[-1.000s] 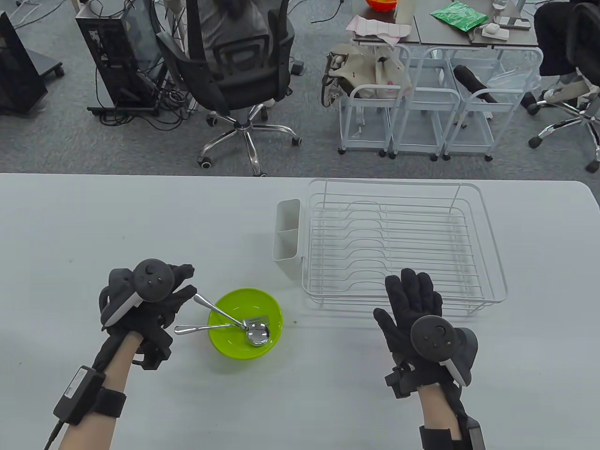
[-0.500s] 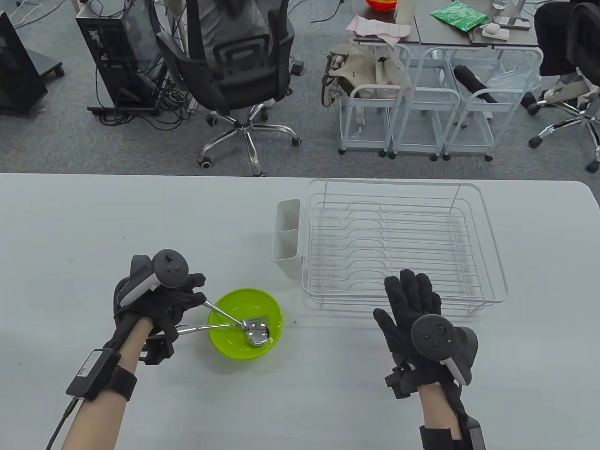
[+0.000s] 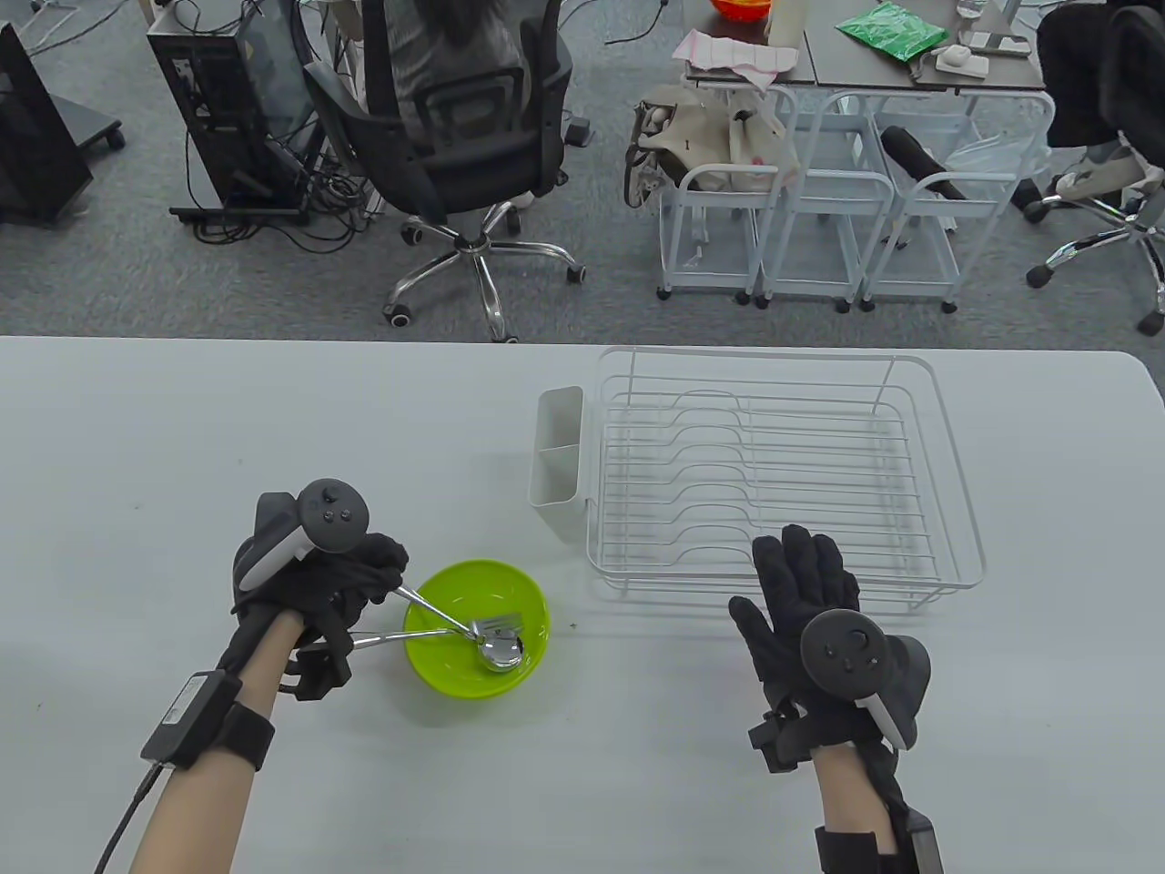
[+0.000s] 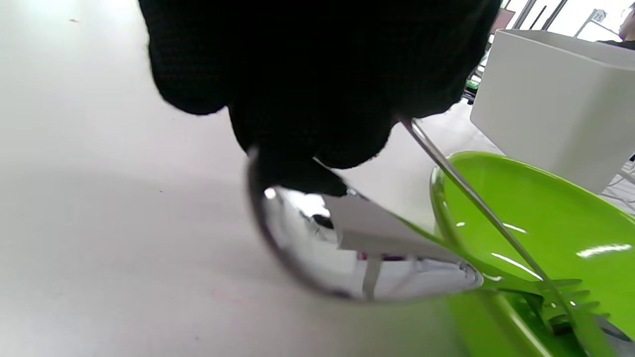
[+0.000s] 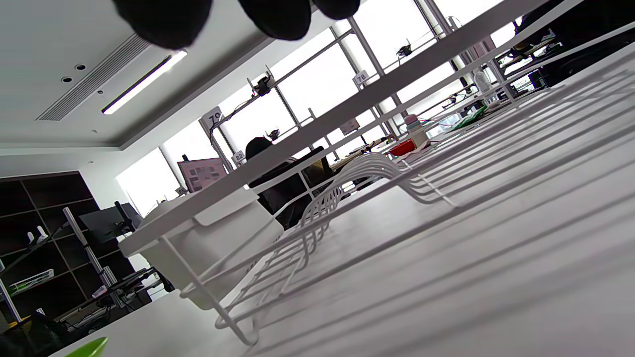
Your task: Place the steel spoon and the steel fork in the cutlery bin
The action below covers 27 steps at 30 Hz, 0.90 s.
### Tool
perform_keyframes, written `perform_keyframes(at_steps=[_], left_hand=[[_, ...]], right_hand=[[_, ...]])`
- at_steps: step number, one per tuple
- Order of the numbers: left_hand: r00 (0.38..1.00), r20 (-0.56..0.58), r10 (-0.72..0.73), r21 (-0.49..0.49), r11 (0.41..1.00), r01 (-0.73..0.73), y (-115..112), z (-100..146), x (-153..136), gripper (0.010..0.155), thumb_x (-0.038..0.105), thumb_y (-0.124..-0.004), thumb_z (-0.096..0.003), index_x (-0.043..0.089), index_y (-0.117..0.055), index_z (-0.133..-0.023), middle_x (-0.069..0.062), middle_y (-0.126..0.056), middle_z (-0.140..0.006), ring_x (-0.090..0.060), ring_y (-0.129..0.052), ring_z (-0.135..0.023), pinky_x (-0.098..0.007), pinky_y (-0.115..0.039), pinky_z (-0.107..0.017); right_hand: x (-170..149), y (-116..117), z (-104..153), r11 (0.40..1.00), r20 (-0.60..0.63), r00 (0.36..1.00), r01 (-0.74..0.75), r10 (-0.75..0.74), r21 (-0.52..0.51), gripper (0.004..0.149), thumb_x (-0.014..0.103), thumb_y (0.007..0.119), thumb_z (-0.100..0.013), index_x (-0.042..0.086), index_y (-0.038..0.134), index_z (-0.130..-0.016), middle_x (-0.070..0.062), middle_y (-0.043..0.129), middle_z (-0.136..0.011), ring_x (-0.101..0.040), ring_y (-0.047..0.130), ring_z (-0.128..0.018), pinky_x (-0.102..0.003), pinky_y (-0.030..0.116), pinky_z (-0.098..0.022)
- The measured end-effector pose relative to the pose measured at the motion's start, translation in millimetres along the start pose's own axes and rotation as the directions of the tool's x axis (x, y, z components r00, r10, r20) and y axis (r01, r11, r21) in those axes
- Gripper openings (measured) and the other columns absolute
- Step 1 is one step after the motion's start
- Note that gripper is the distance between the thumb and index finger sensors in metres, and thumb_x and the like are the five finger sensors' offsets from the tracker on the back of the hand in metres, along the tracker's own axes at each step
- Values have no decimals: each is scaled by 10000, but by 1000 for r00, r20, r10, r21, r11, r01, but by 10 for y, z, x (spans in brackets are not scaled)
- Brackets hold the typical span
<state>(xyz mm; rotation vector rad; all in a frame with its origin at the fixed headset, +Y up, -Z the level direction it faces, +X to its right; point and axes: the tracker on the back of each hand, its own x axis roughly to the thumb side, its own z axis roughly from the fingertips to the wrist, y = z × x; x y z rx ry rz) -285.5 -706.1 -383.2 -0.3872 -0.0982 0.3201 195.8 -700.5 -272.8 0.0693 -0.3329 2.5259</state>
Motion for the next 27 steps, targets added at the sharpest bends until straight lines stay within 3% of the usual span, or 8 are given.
perform_keyframes(at_steps=[10, 17, 21, 27], left_hand=[[991, 86, 105, 66, 992, -111, 104, 86, 7, 392, 425, -807, -486, 301, -932, -836, 118, -1134, -624, -114, -1114, -512, -320, -963, -449], [975, 156, 157, 240, 952, -192, 316, 258, 60, 394, 424, -811, -482, 289, -930, -833, 113, -1137, -614, -128, -1118, -497, -311, -976, -441], [974, 196, 116, 332, 927, -177, 464, 347, 162, 396, 430, -819, -476, 281, -919, -830, 116, -1134, -609, -123, -1117, -497, -311, -975, -443], [967, 245, 71, 511, 838, -191, 732, 470, 384, 400, 440, -826, -472, 276, -899, -829, 125, -1126, -608, -118, -1115, -498, -307, -976, -443]], right_hand=[[-15, -12, 4, 1000, -12, 1000, -4, 4, -13, 696, 479, 665, -503, 171, 536, -1114, -158, 388, -1174, -441, 263, -1084, -619, 280, -718], [-20, -17, 2, 1000, -14, 1000, 6, -6, -14, 696, 478, 665, -503, 169, 536, -1114, -159, 391, -1173, -442, 265, -1084, -619, 282, -718], [-21, -17, 1, 1000, -13, 1000, 10, -11, -13, 697, 479, 665, -503, 169, 534, -1114, -158, 394, -1173, -442, 268, -1084, -619, 284, -718], [-34, -29, 0, 999, -15, 999, 28, -28, -19, 696, 479, 665, -503, 171, 533, -1114, -159, 392, -1173, -441, 265, -1085, -619, 283, -718]])
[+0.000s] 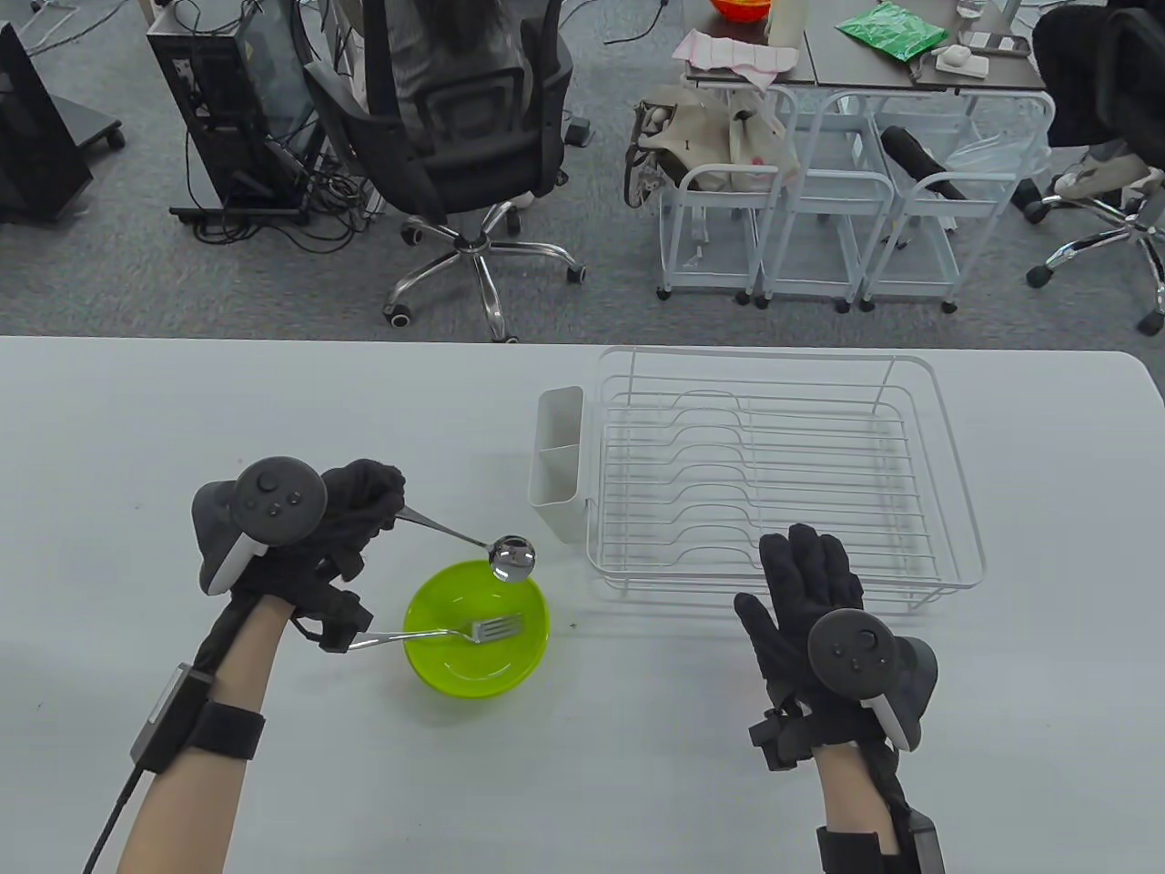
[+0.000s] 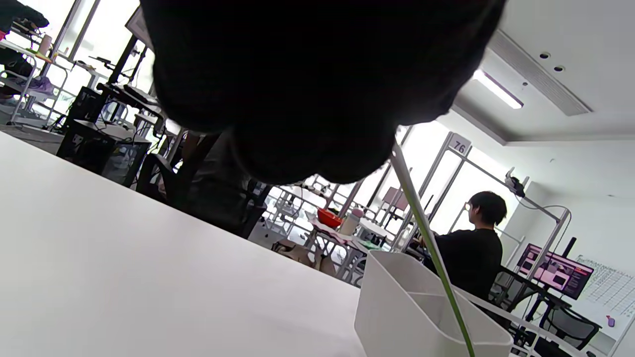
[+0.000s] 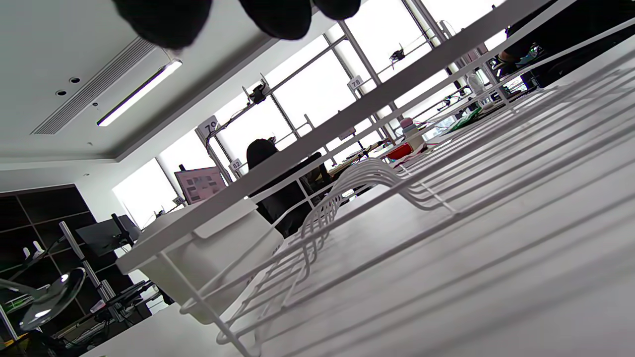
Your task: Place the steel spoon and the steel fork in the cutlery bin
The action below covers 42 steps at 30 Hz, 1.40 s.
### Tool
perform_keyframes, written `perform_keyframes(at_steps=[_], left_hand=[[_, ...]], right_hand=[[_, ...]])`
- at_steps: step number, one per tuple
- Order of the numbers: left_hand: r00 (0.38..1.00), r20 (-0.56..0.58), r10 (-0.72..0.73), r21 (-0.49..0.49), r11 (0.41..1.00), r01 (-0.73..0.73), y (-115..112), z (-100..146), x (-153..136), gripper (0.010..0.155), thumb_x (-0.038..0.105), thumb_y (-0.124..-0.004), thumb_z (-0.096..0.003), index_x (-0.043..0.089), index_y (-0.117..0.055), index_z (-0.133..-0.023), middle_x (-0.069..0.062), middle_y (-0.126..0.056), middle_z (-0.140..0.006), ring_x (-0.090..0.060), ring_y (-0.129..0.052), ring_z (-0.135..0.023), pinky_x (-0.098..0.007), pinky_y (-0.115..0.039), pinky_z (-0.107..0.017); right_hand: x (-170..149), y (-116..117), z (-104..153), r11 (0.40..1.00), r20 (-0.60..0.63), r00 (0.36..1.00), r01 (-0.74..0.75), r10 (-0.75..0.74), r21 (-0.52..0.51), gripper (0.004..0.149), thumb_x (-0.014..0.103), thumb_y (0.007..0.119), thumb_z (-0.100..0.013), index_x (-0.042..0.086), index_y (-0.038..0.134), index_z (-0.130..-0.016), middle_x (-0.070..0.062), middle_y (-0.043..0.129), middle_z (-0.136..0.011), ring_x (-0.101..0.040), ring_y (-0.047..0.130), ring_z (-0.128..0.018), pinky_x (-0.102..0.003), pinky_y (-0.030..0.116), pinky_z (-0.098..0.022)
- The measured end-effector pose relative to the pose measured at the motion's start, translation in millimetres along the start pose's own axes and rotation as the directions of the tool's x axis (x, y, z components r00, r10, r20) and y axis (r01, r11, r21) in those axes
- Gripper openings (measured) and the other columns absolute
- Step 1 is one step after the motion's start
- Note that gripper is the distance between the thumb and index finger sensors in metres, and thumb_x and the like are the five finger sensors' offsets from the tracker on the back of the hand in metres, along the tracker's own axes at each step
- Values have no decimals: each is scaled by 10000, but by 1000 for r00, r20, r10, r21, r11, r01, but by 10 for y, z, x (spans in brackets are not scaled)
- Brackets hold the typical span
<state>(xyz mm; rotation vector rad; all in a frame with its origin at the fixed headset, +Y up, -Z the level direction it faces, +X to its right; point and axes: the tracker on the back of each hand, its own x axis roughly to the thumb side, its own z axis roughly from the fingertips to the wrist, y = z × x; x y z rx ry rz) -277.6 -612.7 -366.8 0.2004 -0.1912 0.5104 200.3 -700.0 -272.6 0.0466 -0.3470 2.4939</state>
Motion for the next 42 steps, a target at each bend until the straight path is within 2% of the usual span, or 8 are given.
perform_keyframes(at_steps=[2, 4, 6, 13, 18, 27, 31, 42], left_hand=[[999, 11, -39, 69, 997, 38, 67, -45, 99, 405, 452, -833, -467, 274, -893, -826, 129, -1121, -597, -106, -1115, -491, -296, -984, -435], [999, 26, -28, 80, 996, 26, 98, -107, 193, 409, 463, -844, -457, 274, -888, -818, 133, -1114, -575, -91, -1119, -479, -287, -997, -423], [999, 24, -30, 139, 990, 27, 106, -163, 282, 406, 469, -845, -455, 282, -881, -813, 142, -1110, -565, -85, -1117, -475, -284, -997, -424], [997, -69, -36, 263, 963, 53, -43, -388, 527, 412, 472, -840, -457, 282, -863, -822, 145, -1099, -577, -84, -1110, -487, -283, -993, -430], [987, -143, -67, 239, 966, 100, -280, -604, 658, 404, 466, -836, -470, 270, -866, -823, 138, -1103, -579, -94, -1115, -490, -288, -996, -422], [964, -226, -142, 201, 961, 189, -646, -814, 801, 405, 457, -841, -473, 250, -870, -820, 122, -1110, -579, -112, -1120, -482, -297, -996, -407], [955, -242, -169, 144, 968, 207, -797, -857, 786, 405, 453, -850, -456, 253, -873, -807, 120, -1115, -569, -120, -1126, -473, -300, -1001, -397], [957, -281, -76, 69, 993, 99, -1037, -824, 636, 389, 453, -860, -455, 270, -893, -796, 113, -1133, -570, -116, -1134, -479, -303, -1000, -401]], right_hand=[[-2, 1, -1, 1000, -1, 1000, 4, -4, 1, 695, 479, 664, -503, 173, 534, -1114, -160, 391, -1174, -443, 267, -1084, -619, 284, -718], [-8, 1, -1, 1000, -3, 1000, 11, -11, 4, 696, 479, 664, -503, 172, 533, -1114, -158, 391, -1174, -442, 265, -1085, -618, 284, -718], [-17, -5, -2, 1000, -6, 1000, 20, -20, 2, 697, 479, 664, -503, 171, 533, -1114, -159, 391, -1174, -443, 265, -1084, -619, 284, -718], [-28, -11, -3, 999, -8, 999, 41, -41, 1, 696, 479, 663, -504, 172, 531, -1115, -160, 391, -1174, -444, 264, -1083, -619, 284, -717], [-33, -10, -3, 999, -11, 999, 53, -53, 2, 696, 479, 663, -504, 170, 532, -1114, -161, 391, -1173, -443, 265, -1084, -619, 283, -718], [-25, 2, -2, 998, -2, 998, 64, -64, 14, 696, 478, 663, -505, 169, 533, -1115, -161, 392, -1173, -447, 267, -1083, -619, 285, -717], [-27, 5, -1, 998, -2, 998, 67, -67, 15, 695, 478, 664, -504, 170, 537, -1114, -161, 392, -1174, -448, 267, -1083, -619, 286, -717], [-26, 11, -2, 997, -4, 998, 69, -69, 23, 694, 477, 665, -504, 163, 545, -1111, -162, 399, -1171, -449, 272, -1081, -619, 287, -717]])
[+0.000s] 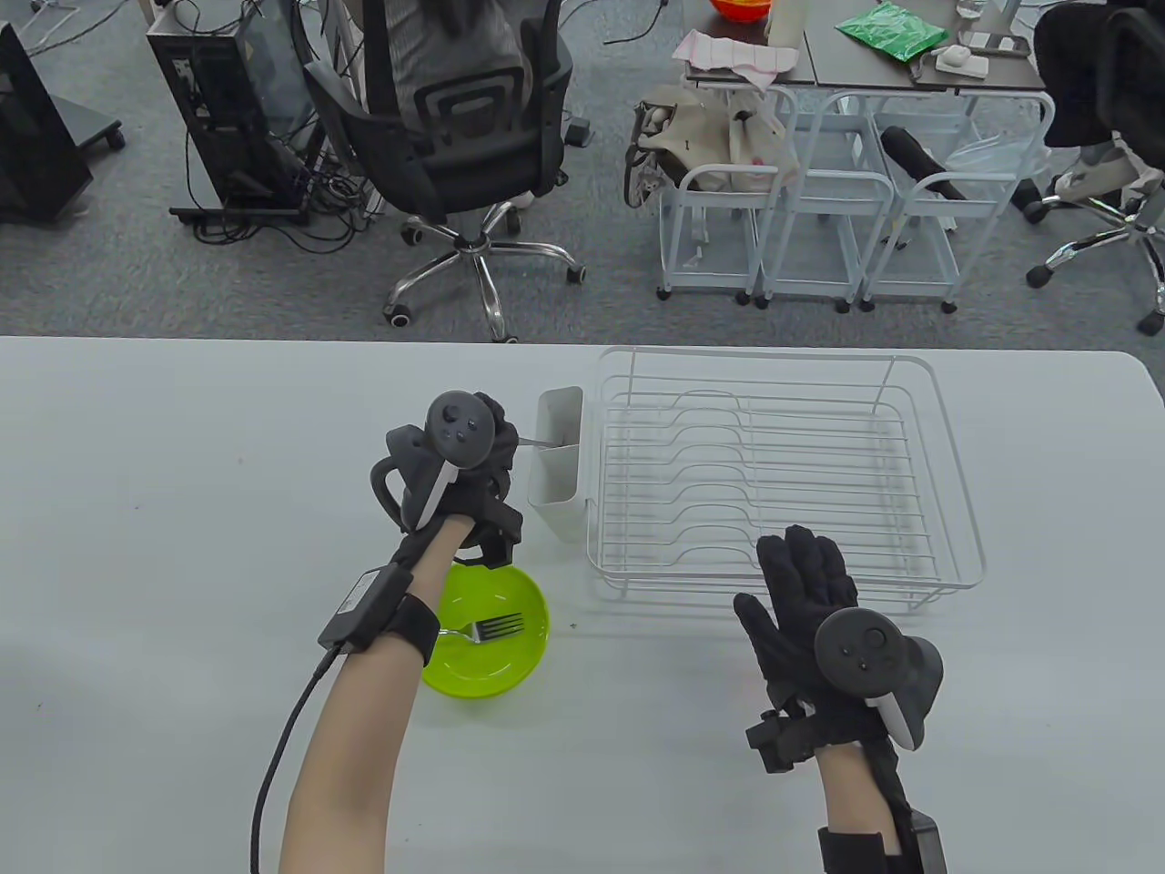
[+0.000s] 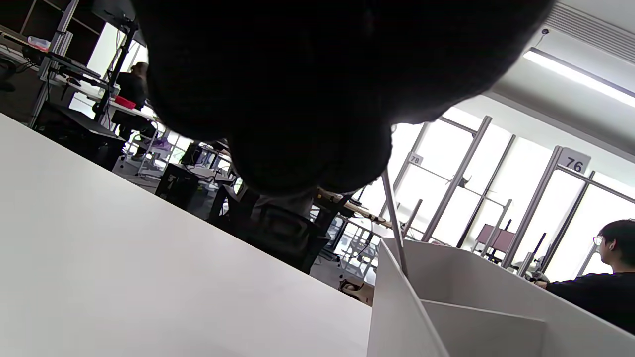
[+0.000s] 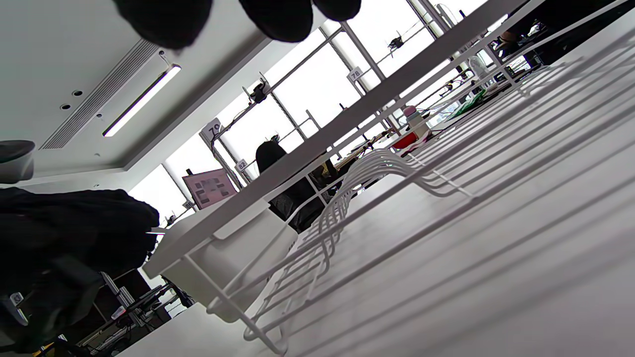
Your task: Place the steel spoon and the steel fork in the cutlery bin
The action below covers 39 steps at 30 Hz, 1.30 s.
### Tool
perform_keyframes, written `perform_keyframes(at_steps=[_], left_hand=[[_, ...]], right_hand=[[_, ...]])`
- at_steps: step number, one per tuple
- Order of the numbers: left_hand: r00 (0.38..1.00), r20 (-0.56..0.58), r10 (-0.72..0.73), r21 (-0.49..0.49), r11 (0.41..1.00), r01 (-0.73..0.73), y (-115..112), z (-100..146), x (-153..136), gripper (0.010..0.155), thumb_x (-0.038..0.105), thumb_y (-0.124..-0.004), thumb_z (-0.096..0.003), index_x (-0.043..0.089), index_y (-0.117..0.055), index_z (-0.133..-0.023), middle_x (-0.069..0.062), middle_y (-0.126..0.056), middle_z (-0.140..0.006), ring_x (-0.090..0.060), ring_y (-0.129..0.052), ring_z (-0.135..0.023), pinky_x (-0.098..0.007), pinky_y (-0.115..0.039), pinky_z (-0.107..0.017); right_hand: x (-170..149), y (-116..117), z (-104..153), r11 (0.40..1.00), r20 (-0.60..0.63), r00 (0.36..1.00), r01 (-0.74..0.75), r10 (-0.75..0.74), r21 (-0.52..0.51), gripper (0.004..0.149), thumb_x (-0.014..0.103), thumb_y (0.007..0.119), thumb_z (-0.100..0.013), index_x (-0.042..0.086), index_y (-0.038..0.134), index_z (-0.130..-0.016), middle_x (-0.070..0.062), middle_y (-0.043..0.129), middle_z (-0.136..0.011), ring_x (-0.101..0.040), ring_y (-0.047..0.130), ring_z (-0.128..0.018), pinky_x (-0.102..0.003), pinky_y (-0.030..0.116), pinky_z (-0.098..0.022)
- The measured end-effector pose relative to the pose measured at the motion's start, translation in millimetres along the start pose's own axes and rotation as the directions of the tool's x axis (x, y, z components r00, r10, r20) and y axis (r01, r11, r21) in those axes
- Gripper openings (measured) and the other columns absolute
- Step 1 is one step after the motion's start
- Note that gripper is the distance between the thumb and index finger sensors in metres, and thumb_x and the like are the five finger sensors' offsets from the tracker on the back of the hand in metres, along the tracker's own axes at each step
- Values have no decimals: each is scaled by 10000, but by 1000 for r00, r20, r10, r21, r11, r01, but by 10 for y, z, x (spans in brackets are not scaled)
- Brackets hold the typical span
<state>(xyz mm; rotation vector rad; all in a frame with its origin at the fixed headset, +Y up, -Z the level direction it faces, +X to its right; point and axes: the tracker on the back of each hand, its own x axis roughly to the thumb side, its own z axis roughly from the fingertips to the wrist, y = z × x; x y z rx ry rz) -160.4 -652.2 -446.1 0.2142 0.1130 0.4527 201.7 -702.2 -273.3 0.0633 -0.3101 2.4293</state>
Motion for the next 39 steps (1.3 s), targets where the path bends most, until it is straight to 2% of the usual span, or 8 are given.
perform_keyframes(at_steps=[5, 7, 11, 15, 22, 27, 32, 39], left_hand=[[999, 37, 10, -33, 999, -9, 61, 25, -14, 408, 461, -823, -488, 262, -905, -834, 55, -1120, -650, -154, -1118, -506, -332, -962, -416], [998, 53, -18, -13, 1000, 19, 172, 59, -55, 464, 515, -741, -513, 242, -906, -851, 35, -1109, -667, -182, -1102, -482, -353, -944, -408], [995, 77, -56, 26, 998, 54, 415, 147, -176, 507, 531, -731, -517, 254, -864, -921, 14, -1085, -741, -210, -1079, -516, -382, -920, -435], [991, 105, -85, 59, 995, 79, 664, 294, -375, 512, 522, -741, -518, 283, -833, -961, -6, -1041, -844, -251, -1043, -646, -420, -893, -498], [989, 96, -113, 92, 990, 104, 961, 622, -786, 544, 527, -747, -517, 285, -799, -1001, -17, -1019, -879, -262, -1018, -673, -424, -880, -512], [985, 126, -116, 38, 993, 112, 943, 899, -1094, 572, 539, -753, -511, 302, -766, -1031, -24, -970, -956, -269, -977, -760, -439, -858, -556], [981, 154, -119, -54, 990, 129, 773, 1174, -1357, 593, 556, -757, -501, 317, -747, -1044, -19, -941, -999, -271, -954, -811, -448, -846, -580], [966, 192, -172, -103, 975, 195, 599, 1375, -1625, 580, 543, -729, -513, 328, -733, -1052, -18, -927, -1018, -269, -942, -833, -448, -840, -592]], right_hand=[[7, 5, 0, 1000, 5, 1000, -3, 3, 4, 694, 477, 665, -504, 163, 545, -1111, -164, 399, -1171, -450, 273, -1081, -619, 288, -716], [10, 2, -1, 1000, 8, 1000, -4, 4, 2, 694, 477, 665, -504, 163, 545, -1111, -163, 396, -1172, -448, 272, -1081, -619, 288, -717], [13, 1, -1, 1000, 14, 1000, -5, 5, -3, 695, 477, 665, -503, 164, 544, -1112, -163, 394, -1173, -447, 270, -1082, -619, 287, -717], [11, 8, 0, 1000, 16, 1000, -12, 12, -3, 695, 477, 665, -504, 164, 542, -1112, -162, 395, -1172, -446, 269, -1083, -619, 288, -717], [-7, 48, -1, 1000, 8, 1000, -26, 26, 11, 693, 476, 665, -504, 164, 545, -1111, -163, 399, -1172, -448, 272, -1081, -619, 287, -717], [-13, 56, 1, 999, 1, 999, -34, 34, 14, 693, 476, 665, -504, 163, 546, -1110, -166, 400, -1170, -449, 274, -1081, -619, 286, -716], [-10, 65, 1, 999, -1, 999, -43, 43, 20, 693, 476, 665, -504, 161, 549, -1110, -165, 402, -1170, -449, 276, -1079, -619, 285, -716], [0, 76, 0, 998, 3, 998, -63, 63, 25, 691, 476, 665, -503, 163, 550, -1109, -167, 404, -1169, -452, 277, -1078, -619, 287, -716]])
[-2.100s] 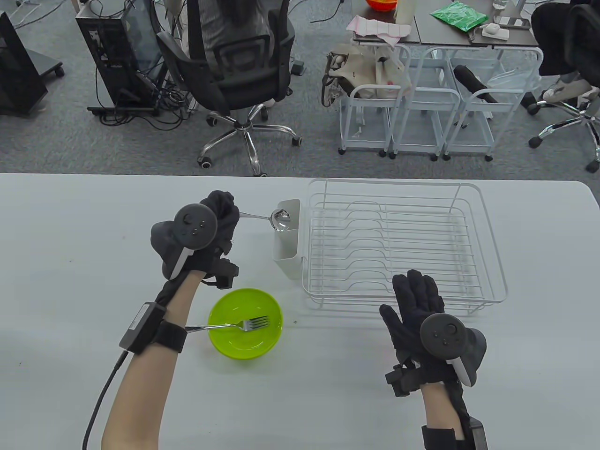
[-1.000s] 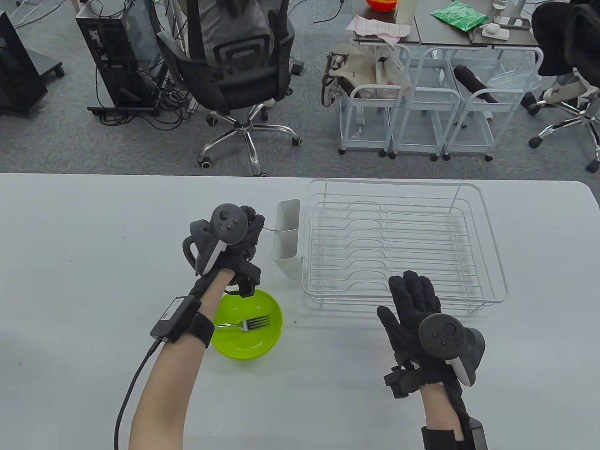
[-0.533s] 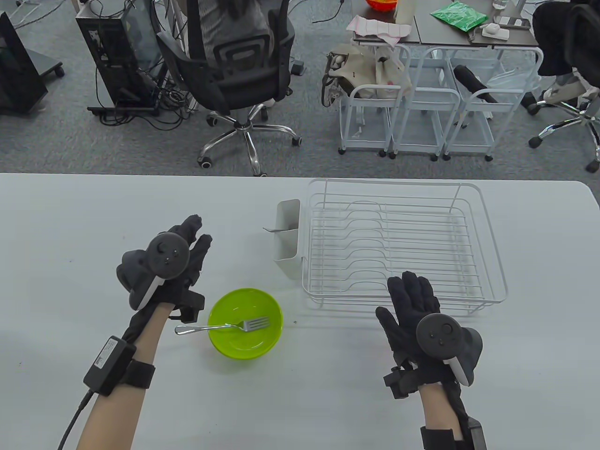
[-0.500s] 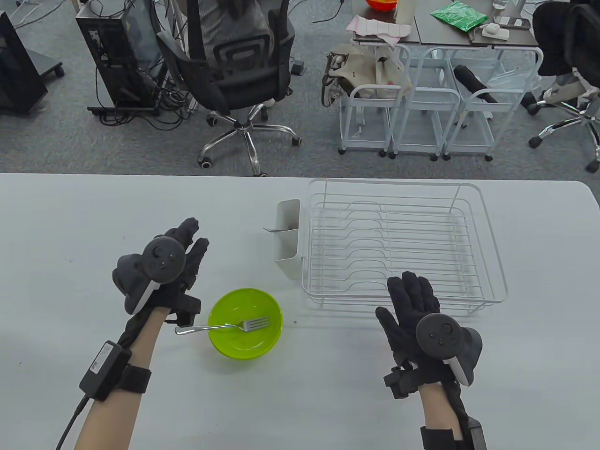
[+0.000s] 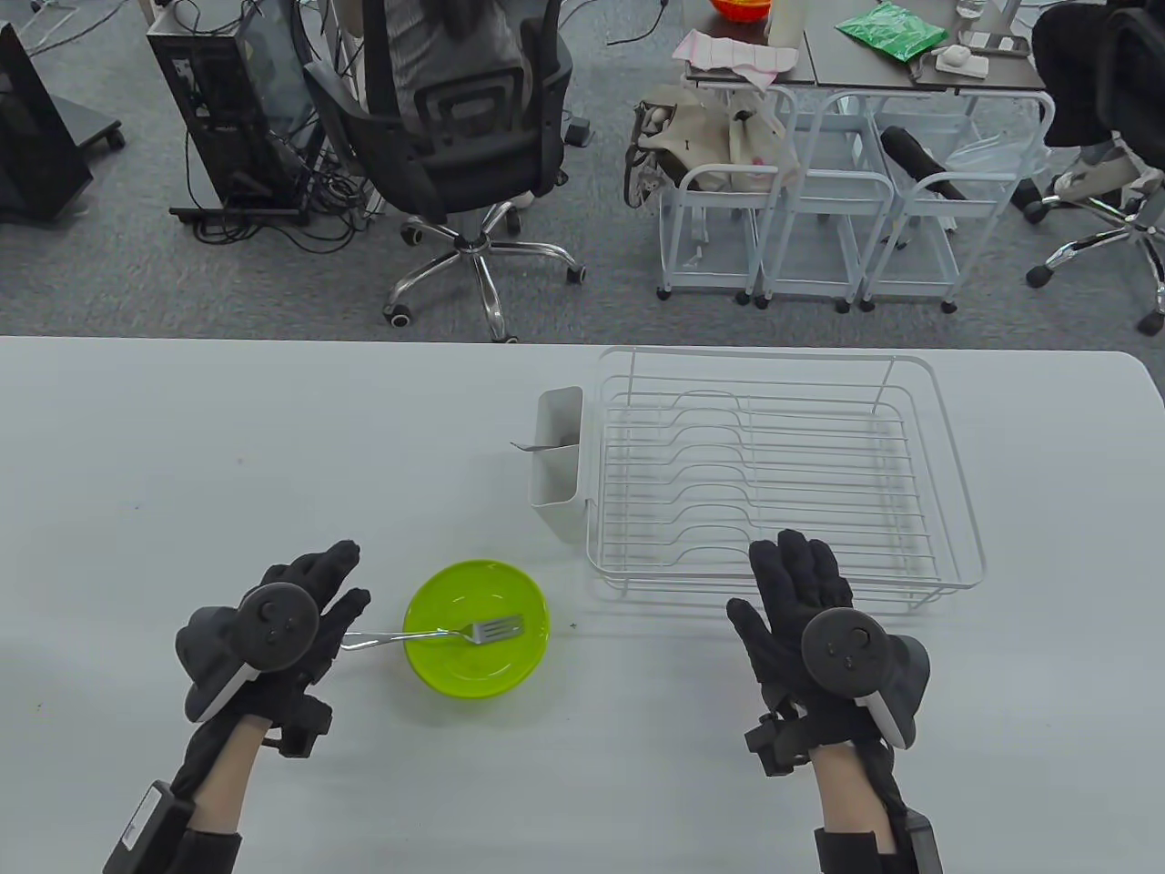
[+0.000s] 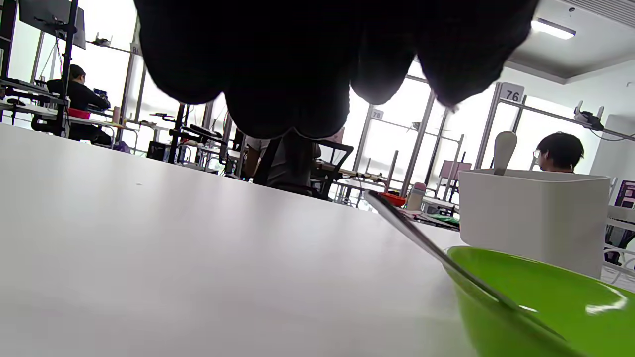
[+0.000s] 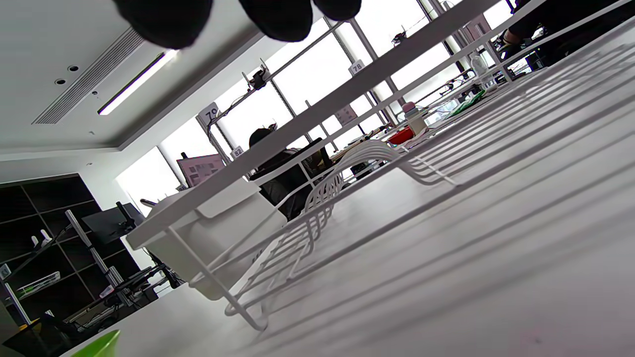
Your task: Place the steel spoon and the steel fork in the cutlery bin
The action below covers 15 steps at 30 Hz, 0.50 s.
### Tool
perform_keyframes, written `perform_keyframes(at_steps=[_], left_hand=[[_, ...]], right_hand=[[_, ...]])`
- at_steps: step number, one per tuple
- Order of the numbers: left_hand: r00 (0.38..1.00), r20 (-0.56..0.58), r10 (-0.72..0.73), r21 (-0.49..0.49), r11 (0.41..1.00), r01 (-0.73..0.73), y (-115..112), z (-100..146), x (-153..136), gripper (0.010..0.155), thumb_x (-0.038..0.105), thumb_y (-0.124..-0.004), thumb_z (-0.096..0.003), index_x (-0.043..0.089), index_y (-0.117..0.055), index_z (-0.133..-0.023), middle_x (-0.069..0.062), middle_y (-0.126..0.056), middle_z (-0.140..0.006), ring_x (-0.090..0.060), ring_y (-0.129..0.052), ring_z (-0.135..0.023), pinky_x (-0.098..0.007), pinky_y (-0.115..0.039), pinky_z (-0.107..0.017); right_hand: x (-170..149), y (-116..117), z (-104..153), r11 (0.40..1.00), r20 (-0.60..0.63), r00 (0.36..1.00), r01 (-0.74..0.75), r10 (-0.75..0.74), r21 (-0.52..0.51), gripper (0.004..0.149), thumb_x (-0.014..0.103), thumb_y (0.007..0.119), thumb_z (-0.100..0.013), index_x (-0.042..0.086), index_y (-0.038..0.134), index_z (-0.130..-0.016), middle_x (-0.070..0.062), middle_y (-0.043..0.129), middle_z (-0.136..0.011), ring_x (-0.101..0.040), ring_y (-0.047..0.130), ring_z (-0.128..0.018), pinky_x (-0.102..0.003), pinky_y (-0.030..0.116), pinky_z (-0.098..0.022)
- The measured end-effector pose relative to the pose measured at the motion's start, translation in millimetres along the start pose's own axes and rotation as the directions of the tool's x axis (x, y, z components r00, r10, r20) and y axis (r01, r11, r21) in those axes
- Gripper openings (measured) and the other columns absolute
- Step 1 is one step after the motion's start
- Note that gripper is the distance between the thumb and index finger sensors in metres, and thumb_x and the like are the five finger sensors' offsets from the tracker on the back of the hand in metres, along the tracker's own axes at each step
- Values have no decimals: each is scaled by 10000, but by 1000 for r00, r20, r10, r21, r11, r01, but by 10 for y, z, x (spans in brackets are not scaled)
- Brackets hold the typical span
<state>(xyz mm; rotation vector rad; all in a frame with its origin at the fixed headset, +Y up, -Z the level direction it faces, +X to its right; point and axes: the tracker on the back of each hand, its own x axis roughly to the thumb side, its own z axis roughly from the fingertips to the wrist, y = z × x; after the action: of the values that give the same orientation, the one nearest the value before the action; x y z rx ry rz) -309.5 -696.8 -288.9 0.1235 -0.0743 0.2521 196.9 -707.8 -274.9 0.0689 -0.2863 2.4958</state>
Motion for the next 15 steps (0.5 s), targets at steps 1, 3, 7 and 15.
perform_keyframes(at_steps=[1, 3, 7, 15], left_hand=[[1000, 8, 6, -16, 1000, -6, -16, 17, -10, 588, 548, -728, -511, 326, -729, -1055, -18, -923, -1021, -270, -937, -839, -450, -838, -595], [999, 31, 16, -58, 998, -14, -65, 70, -32, 602, 559, -731, -503, 328, -726, -1058, -24, -913, -1033, -276, -927, -857, -462, -829, -606], [995, 75, -63, -118, 990, 71, -115, 75, -57, 617, 590, -719, -493, 343, -722, -1059, -13, -911, -1038, -270, -929, -864, -459, -831, -614], [990, 117, -79, -213, 972, 103, -240, 60, 2, 676, 629, -723, -470, 322, -708, -1072, 12, -957, -967, -256, -953, -829, -452, -838, -607]], right_hand=[[1, 0, -1, 1000, 1, 1000, -2, 2, 0, 691, 476, 666, -503, 163, 549, -1109, -167, 404, -1170, -453, 277, -1078, -619, 287, -716], [5, 0, -1, 1000, 3, 1000, -7, 7, -2, 692, 476, 665, -503, 162, 549, -1109, -165, 403, -1170, -451, 276, -1078, -619, 287, -715], [16, 9, 3, 1000, 7, 1000, -16, 16, -1, 690, 475, 666, -504, 163, 551, -1108, -168, 403, -1169, -453, 278, -1077, -619, 288, -716], [26, 23, 1, 1000, 13, 1000, -21, 20, 9, 691, 475, 666, -503, 161, 551, -1108, -169, 405, -1169, -455, 282, -1076, -618, 291, -716]])
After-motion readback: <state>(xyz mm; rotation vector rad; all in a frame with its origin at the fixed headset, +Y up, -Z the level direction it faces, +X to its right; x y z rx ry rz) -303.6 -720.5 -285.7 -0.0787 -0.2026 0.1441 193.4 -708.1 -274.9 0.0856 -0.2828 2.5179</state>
